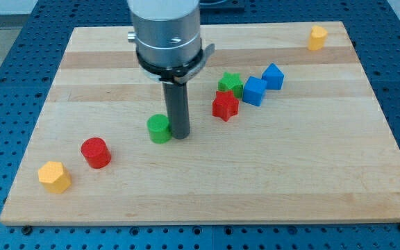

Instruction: Move the red star diagonally to the green circle

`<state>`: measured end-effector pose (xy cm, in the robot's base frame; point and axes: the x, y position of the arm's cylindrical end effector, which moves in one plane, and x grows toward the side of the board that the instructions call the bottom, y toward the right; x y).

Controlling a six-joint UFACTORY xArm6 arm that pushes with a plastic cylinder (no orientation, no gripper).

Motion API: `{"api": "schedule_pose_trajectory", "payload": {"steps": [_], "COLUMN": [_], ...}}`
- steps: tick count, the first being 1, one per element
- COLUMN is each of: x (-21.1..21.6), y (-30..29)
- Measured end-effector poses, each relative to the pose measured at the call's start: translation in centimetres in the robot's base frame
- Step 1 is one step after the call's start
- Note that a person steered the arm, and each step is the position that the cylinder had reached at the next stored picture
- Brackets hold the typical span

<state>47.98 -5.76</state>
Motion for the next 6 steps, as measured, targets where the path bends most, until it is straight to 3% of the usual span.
{"api": "schedule_pose_trajectory", "payload": {"steps": [4, 6], "x": [0.0, 0.0], "y": [-3.0, 5.2]}}
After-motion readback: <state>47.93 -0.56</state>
